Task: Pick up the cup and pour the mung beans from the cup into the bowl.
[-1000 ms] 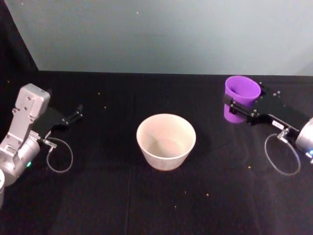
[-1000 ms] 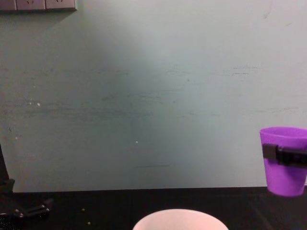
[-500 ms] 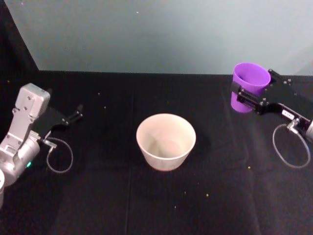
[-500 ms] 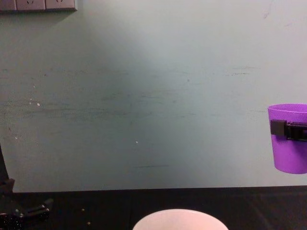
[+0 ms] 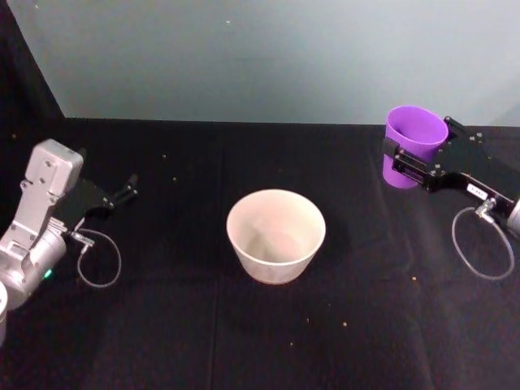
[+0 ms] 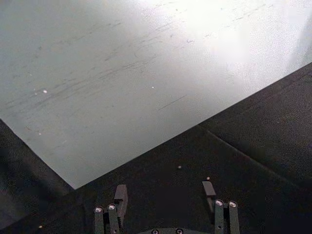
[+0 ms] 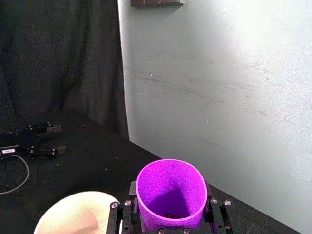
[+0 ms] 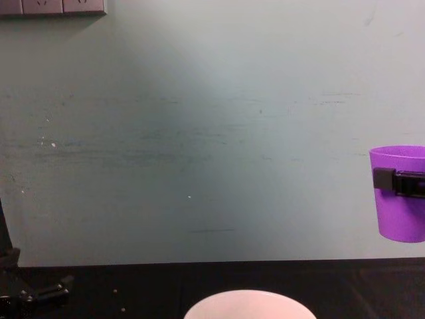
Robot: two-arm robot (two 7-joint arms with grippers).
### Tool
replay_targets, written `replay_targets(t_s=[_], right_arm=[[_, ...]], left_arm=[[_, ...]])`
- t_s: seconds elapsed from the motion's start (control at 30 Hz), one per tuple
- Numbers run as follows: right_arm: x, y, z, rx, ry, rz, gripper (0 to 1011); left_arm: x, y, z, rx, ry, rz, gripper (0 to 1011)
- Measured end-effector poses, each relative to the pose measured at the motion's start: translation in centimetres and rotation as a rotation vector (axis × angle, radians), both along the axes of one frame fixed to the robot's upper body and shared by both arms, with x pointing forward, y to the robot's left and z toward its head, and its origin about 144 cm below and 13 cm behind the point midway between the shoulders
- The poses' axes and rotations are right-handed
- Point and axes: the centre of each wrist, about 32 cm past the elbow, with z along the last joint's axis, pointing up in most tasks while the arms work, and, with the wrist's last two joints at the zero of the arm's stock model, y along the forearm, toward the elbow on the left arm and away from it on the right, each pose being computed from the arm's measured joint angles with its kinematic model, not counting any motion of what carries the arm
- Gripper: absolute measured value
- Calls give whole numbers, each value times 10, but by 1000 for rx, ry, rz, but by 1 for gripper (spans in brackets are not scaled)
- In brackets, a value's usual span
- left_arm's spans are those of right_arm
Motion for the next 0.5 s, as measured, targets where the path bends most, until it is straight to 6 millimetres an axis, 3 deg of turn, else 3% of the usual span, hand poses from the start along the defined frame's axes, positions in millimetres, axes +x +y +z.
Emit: replay_targets(t_s=[0.5], right_arm=[[0,0,0,-1,1,0,724]], left_arm=[[0,0,0,0,0,0,1000]])
